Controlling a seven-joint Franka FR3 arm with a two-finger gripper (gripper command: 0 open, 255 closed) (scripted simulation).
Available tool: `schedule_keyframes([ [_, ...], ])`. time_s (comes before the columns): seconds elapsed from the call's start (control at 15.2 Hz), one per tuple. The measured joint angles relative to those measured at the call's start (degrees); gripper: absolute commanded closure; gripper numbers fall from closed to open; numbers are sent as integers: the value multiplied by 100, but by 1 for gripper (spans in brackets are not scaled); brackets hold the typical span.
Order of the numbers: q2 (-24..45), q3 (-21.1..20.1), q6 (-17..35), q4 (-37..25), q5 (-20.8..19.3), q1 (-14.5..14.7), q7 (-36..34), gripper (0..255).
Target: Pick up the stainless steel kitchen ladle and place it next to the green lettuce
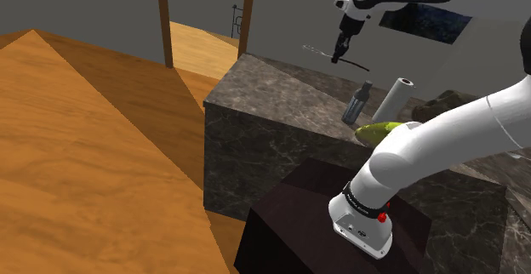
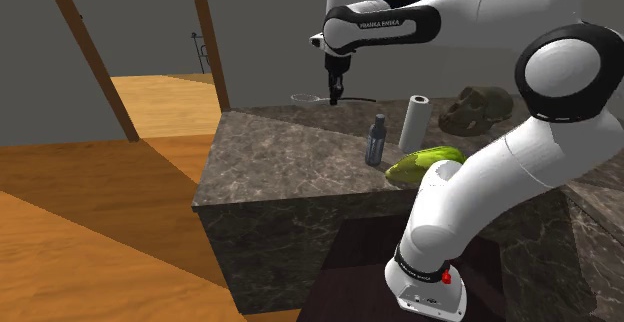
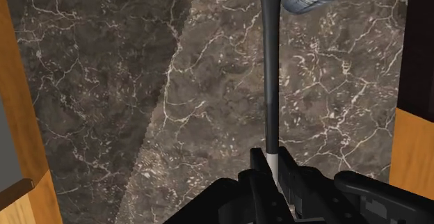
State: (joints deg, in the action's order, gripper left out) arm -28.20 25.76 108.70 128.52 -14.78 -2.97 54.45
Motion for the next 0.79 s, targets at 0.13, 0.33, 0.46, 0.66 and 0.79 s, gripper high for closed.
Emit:
schedule_keyframes([
  [0.13,-477,-68,-108,359,-148,-141,-21,255],
  [0.33,-1157,-179,-305,848,-316,-348,-43,255],
  [0.46,-1637,-232,-531,1099,-415,-513,12,255],
  [0.66,-2200,-286,-687,1515,-526,-709,46,255],
  [0.79,-2278,-266,-598,1687,-570,-747,35,255],
])
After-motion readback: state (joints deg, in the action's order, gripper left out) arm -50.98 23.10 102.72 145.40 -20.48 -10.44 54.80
